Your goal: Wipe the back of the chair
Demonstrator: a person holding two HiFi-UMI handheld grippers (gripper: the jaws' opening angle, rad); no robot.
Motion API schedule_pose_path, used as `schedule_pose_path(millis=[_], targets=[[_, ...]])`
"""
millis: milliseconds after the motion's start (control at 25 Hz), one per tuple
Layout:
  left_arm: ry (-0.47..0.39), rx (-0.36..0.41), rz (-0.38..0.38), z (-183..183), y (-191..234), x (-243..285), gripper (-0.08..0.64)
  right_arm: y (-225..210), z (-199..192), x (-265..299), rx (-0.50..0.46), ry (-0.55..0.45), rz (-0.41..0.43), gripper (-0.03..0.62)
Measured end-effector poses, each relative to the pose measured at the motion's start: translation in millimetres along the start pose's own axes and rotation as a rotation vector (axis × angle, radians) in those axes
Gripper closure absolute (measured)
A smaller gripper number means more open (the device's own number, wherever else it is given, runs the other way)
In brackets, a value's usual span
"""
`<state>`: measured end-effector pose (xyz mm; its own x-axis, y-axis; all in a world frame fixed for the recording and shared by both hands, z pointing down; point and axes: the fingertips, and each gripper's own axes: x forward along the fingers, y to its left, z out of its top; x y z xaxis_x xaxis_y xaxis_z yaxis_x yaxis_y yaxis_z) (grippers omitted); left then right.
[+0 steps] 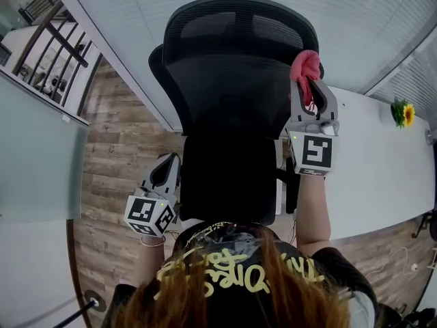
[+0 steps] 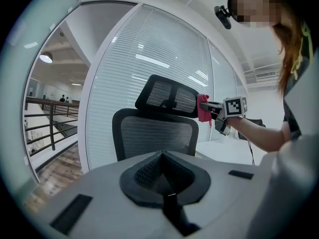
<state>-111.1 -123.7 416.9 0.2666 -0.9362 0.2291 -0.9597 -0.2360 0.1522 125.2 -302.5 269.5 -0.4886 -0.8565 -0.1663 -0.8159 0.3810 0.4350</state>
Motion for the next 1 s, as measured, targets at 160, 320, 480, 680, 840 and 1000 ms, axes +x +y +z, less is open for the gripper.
schedule_pose_path(millis=[160, 320, 480, 680, 840, 1000], targets=[[0.002, -0.002, -0.004, 0.0, 6.1, 0.6, 0.568, 7.8, 3.4, 12.0, 0.014, 0.003, -0.007, 0.522], [0.003, -0.005, -0.002, 3.3, 15.7, -2.0, 0.568, 14.1, 6.7, 23.4, 0.044, 0.001, -0.022, 0.522], [0.007, -0.001, 0.013, 4.6, 27.8, -7.5, 0.568, 25.0, 7.3, 33.7, 0.074, -0.001, -0.006, 0.522], [0.003, 0.004, 0.032, 7.9, 46.9, -15.9, 0.568, 36.9, 10.1, 45.6, 0.107, -0.007, -0.006, 0.522], [0.000, 0.006, 0.046, 11.5, 64.0, -23.1, 0.568, 49.9, 16.6, 55.3, 0.115, -0.011, 0.001, 0.522], [0.001, 0.004, 0.043, 13.3, 73.8, -22.8, 0.568, 63.0, 23.6, 65.5, 0.122, -0.020, 0.016, 0.522]])
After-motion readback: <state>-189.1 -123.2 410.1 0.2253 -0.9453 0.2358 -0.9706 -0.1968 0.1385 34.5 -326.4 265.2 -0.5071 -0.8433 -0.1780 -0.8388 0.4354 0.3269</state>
